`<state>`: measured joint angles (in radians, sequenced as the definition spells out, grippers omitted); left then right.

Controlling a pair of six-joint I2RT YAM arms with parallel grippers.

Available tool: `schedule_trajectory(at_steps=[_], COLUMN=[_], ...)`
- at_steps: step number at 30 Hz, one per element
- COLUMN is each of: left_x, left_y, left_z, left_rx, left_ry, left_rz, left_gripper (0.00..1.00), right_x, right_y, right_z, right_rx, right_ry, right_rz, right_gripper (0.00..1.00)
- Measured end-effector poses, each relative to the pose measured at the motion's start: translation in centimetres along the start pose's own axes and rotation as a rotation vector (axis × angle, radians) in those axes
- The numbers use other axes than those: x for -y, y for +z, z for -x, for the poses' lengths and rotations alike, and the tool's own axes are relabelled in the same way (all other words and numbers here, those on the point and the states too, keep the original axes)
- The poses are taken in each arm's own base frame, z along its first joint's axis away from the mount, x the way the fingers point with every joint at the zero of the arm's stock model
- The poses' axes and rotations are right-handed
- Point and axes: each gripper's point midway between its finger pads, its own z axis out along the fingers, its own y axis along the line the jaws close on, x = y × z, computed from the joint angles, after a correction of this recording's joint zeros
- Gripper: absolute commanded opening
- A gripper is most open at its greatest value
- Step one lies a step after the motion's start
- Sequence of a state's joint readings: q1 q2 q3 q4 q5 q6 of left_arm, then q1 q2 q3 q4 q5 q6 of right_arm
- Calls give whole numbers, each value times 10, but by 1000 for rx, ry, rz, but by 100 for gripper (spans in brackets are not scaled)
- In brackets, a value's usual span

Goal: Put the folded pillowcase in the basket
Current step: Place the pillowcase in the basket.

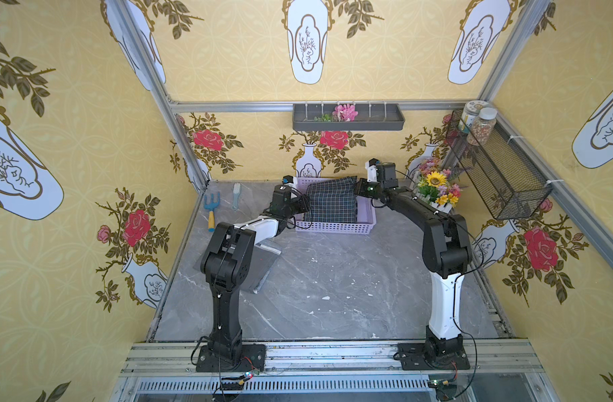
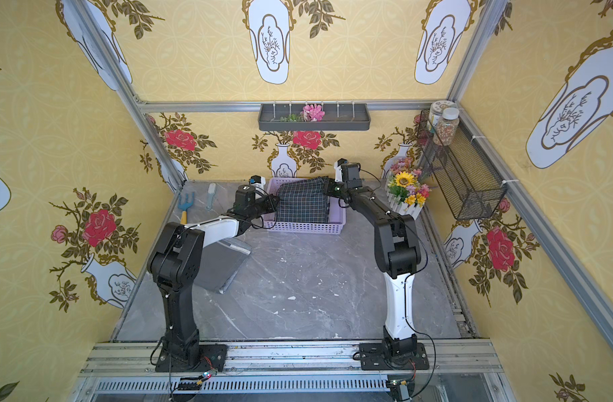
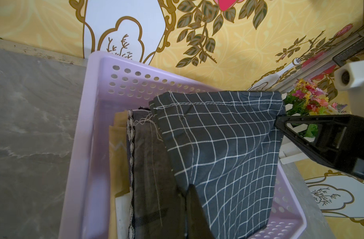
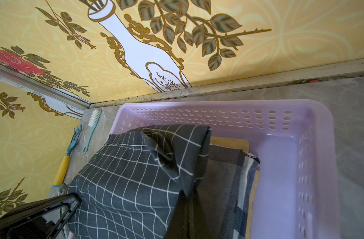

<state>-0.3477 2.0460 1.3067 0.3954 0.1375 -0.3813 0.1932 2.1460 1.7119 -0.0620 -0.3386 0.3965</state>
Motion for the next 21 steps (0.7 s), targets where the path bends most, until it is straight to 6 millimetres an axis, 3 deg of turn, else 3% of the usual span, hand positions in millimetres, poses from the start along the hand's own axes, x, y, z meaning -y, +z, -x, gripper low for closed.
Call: schedule_trajectory(at_steps=[5,6,7,8,11,13,21], left_x=[-2,-2,-1,-1,2,4,26], left_y=[4,4,5,6,7,5,-25], left_z=[-6,-6,-5,-4,1,4,27], left_rx=[-17,-18,-17,-16,-10,-7,37], left_ry=[-14,-14,-14,-13,-12,-11,-2], left_rz=[-7,-7,-8,-10,-16,-17,-39], left_gripper=[0,8,32,48,84,100,100], right_x=[5,6,7,8,13,16,12], right_y=[1,1,1,1,0,-1,-22], right_z=[-6,-7,-8,-8,-10,-11,-12], right_rx=[-14,-16,-18,-20,-27,-29,-22], right_ry=[8,9,11,13,31,38,51], right_rz=[-6,-8,-10,-12,-21,-25,-29], right_gripper=[0,2,11,21,52,59,69])
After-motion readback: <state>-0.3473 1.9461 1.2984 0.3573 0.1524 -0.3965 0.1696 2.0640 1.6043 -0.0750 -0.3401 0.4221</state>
